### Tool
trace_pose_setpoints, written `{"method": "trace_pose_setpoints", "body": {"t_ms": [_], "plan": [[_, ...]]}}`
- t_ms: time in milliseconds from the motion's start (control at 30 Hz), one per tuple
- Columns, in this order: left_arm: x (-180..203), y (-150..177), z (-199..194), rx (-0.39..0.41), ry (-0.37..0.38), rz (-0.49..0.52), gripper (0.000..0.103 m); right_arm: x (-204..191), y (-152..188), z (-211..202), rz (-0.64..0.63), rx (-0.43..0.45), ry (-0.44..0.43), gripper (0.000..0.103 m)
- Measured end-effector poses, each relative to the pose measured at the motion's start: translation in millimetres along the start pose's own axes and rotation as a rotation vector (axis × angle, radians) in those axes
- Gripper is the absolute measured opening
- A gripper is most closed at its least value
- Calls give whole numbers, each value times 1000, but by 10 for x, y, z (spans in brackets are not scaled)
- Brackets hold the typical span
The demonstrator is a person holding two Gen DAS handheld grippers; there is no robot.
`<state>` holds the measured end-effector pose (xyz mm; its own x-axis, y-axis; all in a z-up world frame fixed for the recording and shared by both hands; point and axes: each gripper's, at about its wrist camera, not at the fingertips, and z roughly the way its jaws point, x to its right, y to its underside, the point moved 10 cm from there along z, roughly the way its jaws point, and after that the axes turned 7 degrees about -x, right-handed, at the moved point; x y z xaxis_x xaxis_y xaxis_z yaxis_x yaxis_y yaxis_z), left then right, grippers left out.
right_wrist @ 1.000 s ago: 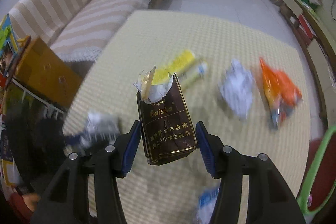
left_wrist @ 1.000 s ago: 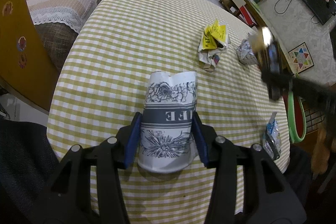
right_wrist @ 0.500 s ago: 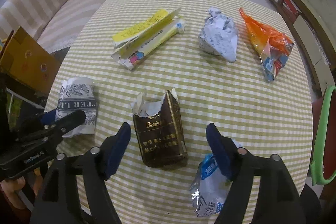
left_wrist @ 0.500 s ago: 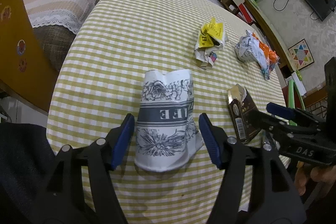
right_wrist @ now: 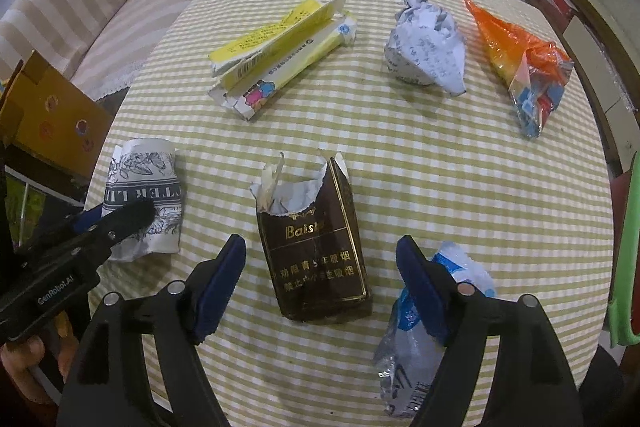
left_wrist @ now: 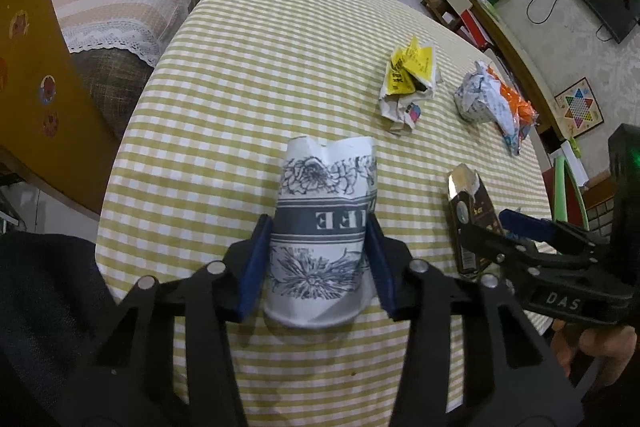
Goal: Collect trash
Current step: 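Carry the paper cup and cigarette box over the green-rimmed bin with both tools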
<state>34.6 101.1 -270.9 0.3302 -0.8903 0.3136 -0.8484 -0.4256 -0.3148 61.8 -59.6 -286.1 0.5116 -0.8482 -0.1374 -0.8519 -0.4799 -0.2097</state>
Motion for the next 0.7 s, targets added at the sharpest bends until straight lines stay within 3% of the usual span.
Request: {"method": "trace_pose_setpoints", "body": {"t_ms": [67, 100, 133, 300, 533, 700], "plan": [[10, -2, -8, 5, -9, 8, 44, 10, -2, 20, 9, 0, -5, 73], [16, -2, -14, 8, -12, 11, 44, 11, 6, 32, 12, -2, -11, 65], [22, -3, -28, 13, -19, 15, 44, 5, 16, 43, 11, -5, -17, 50], [25, -24, -105, 43, -34, 14, 44, 8, -15, -91, 17, 32, -40, 47], [92, -55, -194, 47, -58, 32, 44, 40, -116, -575, 37, 153, -68, 47], [274, -157, -304, 70, -39, 53, 44, 77, -125, -720, 69, 179, -99, 47]]}}
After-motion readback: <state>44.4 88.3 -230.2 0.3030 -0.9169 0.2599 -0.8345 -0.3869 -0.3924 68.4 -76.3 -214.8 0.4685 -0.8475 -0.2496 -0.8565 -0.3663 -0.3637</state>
